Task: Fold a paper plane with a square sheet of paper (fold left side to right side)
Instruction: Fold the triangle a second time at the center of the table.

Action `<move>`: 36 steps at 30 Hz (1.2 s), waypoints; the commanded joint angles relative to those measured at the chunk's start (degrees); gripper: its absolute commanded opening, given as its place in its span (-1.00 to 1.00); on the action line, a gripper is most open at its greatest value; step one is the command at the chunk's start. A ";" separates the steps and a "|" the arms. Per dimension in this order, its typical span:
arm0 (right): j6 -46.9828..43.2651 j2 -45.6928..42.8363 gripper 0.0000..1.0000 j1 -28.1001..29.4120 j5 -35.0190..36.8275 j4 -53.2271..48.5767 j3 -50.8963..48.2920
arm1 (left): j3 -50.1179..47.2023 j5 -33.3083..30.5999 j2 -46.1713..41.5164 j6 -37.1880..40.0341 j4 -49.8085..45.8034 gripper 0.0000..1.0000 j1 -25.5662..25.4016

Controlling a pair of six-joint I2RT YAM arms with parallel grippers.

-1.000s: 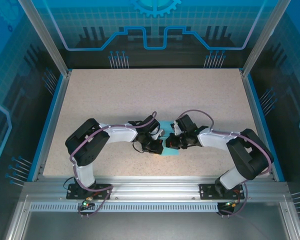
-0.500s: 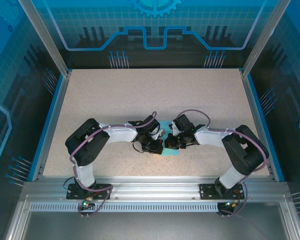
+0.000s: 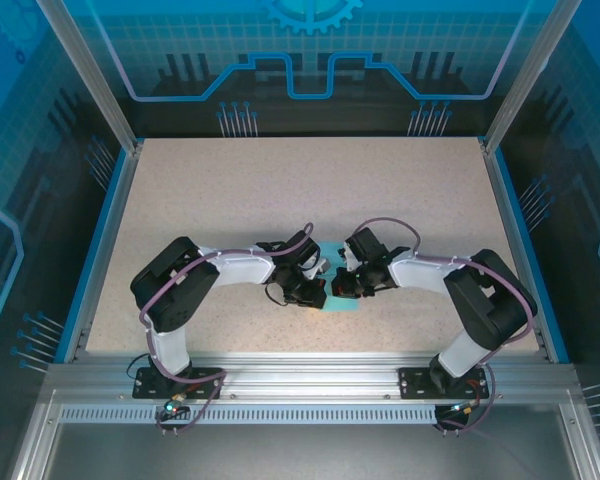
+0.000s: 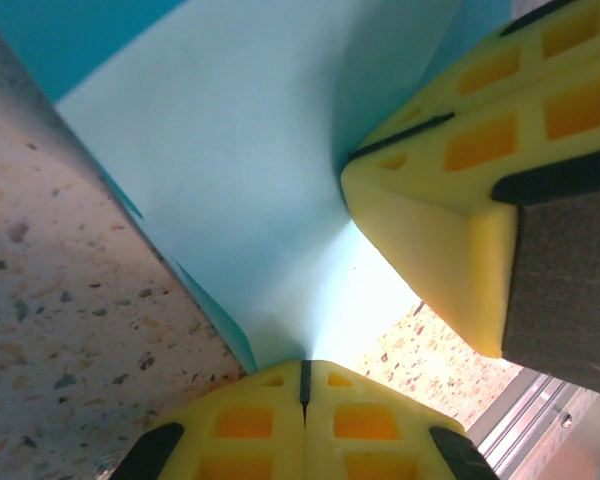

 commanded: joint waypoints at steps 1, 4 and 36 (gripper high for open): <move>-2.73 1.86 -1.00 -1.71 2.77 -3.21 1.86 | -0.57 -2.56 2.56 0.53 -3.86 -0.92 -0.26; -3.41 2.34 -1.00 -2.73 2.61 -3.75 2.65 | -0.59 -2.49 2.68 0.58 -3.87 -0.92 -0.25; -12.60 5.87 -1.00 -16.83 -0.37 -8.27 7.51 | -0.47 -2.62 2.94 0.65 -4.13 -0.93 -0.27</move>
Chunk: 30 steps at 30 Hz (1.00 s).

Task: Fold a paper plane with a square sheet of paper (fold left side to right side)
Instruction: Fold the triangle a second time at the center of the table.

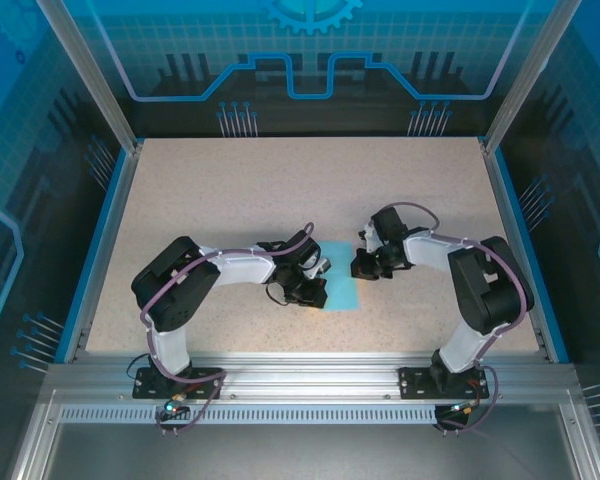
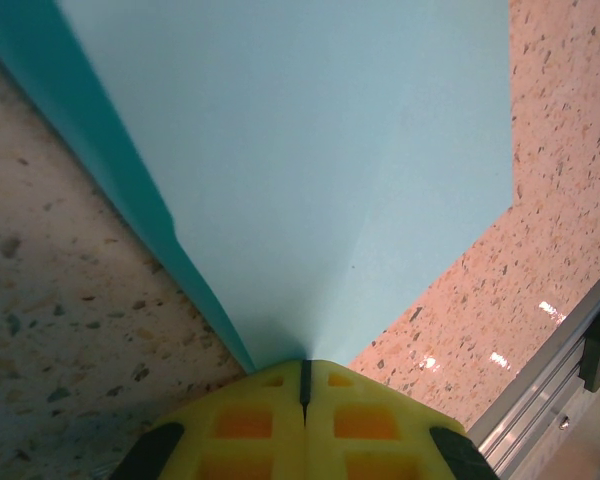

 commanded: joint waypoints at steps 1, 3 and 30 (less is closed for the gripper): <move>-2.35 1.52 -1.00 -2.90 2.60 -1.73 1.36 | -0.76 -2.60 2.57 0.68 -4.32 -0.93 -0.28; -2.95 1.58 -1.00 -3.54 2.63 -2.60 3.27 | -0.83 -2.65 2.38 0.63 -4.27 -0.92 -0.26; 4.05 1.39 -1.00 8.42 -2.75 -0.12 -1.12 | 0.27 -2.05 0.14 0.11 -4.19 -0.92 -0.62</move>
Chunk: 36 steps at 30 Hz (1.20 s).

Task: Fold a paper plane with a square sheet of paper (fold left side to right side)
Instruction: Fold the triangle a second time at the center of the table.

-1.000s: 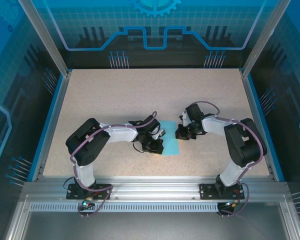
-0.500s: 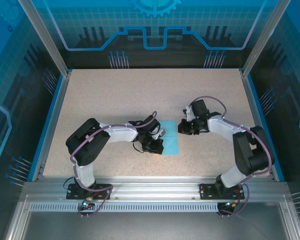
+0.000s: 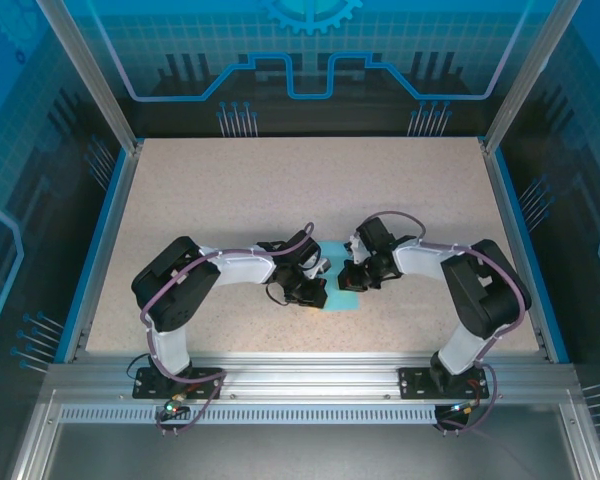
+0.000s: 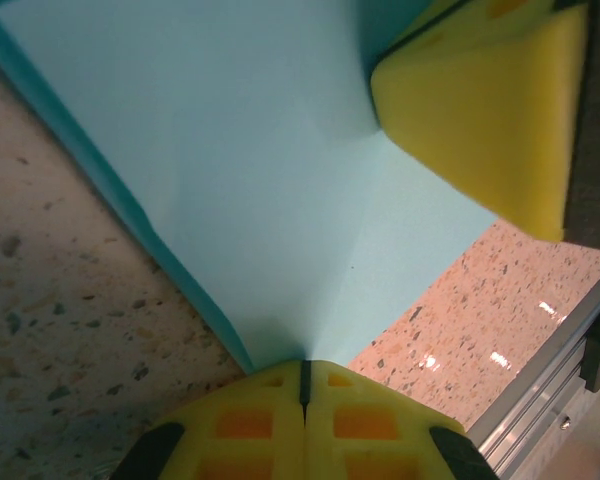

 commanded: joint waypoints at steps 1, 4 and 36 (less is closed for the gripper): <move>0.28 2.04 -1.00 0.75 1.52 -2.40 1.29 | 0.46 -1.76 -0.44 -0.07 -3.97 -0.91 -0.57; 0.42 2.36 -1.00 0.63 2.82 -3.90 1.21 | 1.57 -0.96 -1.88 -0.36 -4.52 -0.90 -0.55; -0.77 2.18 -1.00 -0.23 5.25 -8.02 0.50 | 2.56 -0.15 2.44 -1.84 -3.77 -0.90 -0.61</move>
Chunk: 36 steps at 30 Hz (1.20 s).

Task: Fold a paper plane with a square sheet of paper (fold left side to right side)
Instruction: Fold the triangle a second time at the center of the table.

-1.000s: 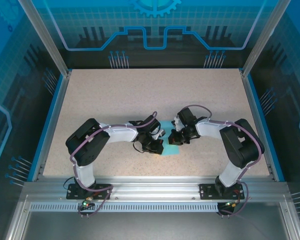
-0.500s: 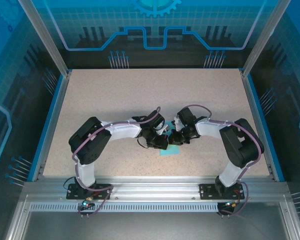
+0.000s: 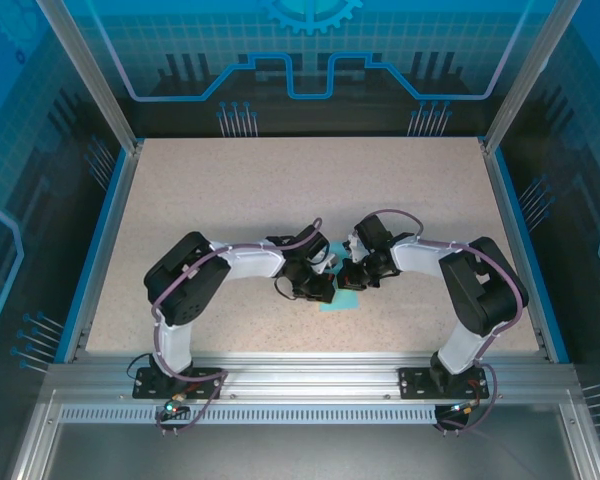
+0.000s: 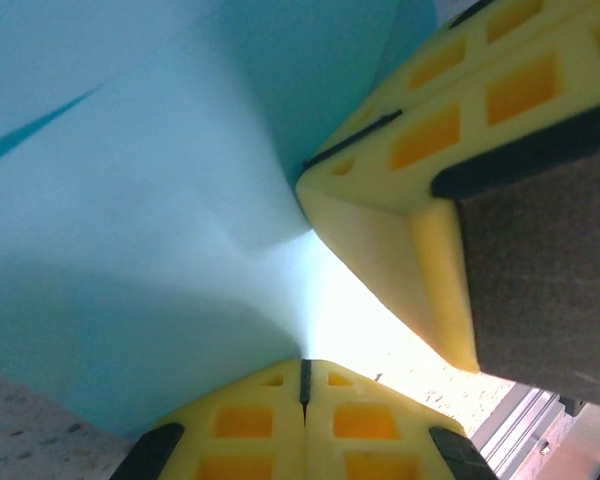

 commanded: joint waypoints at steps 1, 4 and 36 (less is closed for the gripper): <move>-0.79 1.32 -1.00 -0.50 4.59 -6.15 -0.90 | -3.68 -0.86 -1.91 -1.62 -2.85 -0.89 -0.25; -1.06 1.55 -1.00 -0.98 4.47 -6.35 -0.90 | -5.48 -0.86 -3.15 -2.06 -2.93 -0.90 -0.21; 0.65 -20.41 0.14 -3.14 8.32 -3.37 -6.14 | -0.69 0.93 -6.26 -3.24 3.60 0.18 5.72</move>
